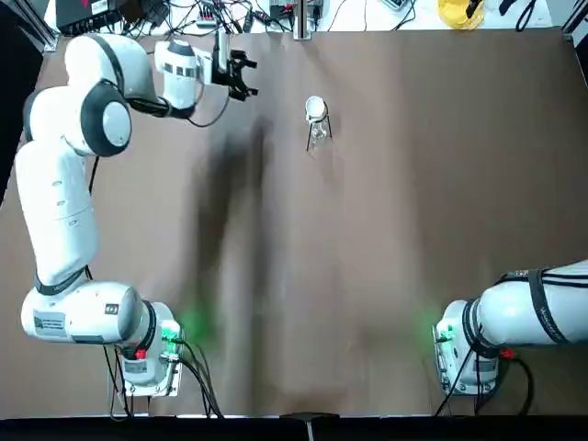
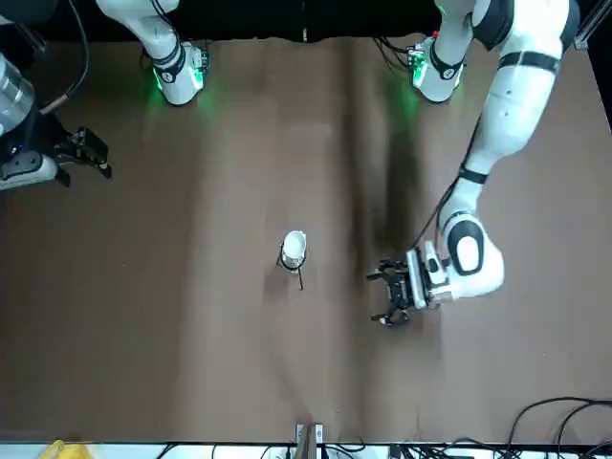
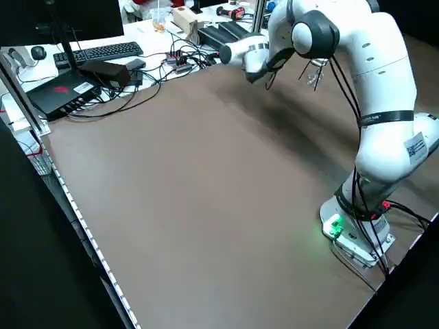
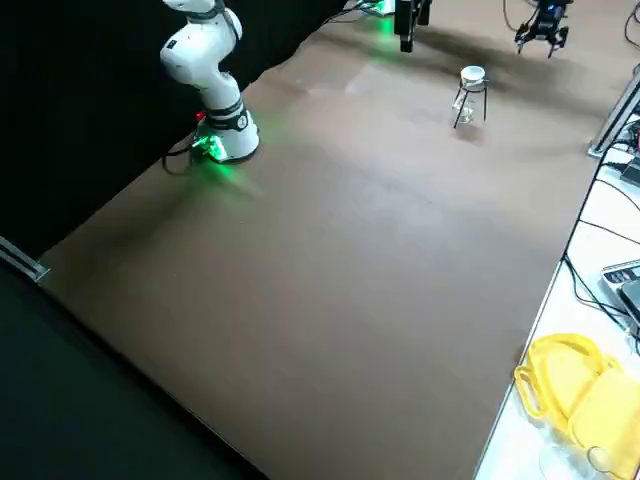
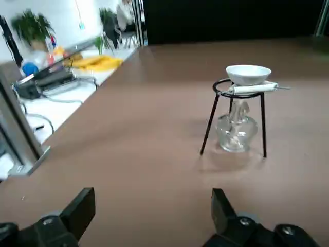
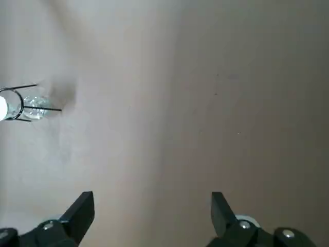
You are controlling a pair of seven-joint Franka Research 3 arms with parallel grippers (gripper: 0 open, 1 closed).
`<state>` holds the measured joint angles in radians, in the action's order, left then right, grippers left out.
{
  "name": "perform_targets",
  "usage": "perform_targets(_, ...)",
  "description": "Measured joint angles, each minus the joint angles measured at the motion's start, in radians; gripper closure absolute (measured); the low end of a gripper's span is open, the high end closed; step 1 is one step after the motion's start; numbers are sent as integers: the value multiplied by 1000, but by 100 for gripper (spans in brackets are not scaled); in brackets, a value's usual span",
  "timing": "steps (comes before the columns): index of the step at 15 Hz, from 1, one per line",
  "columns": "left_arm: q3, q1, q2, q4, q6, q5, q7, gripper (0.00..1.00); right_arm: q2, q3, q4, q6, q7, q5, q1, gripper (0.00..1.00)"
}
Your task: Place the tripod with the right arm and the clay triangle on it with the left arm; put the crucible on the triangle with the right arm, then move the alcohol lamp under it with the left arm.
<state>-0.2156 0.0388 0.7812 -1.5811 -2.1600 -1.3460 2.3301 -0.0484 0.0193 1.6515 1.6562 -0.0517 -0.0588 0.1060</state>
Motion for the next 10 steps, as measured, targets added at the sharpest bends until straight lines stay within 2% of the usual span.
perform_targets(4, -1, -51, -98, 14, 14, 259, -283, 0, 10, -1, 18, 1, 0, 0, 50, 0)
perform_targets(10, -1, -96, -249, 10, 72, 524, -713, 0, 59, -1, 20, 5, 0, 0, 85, 0)
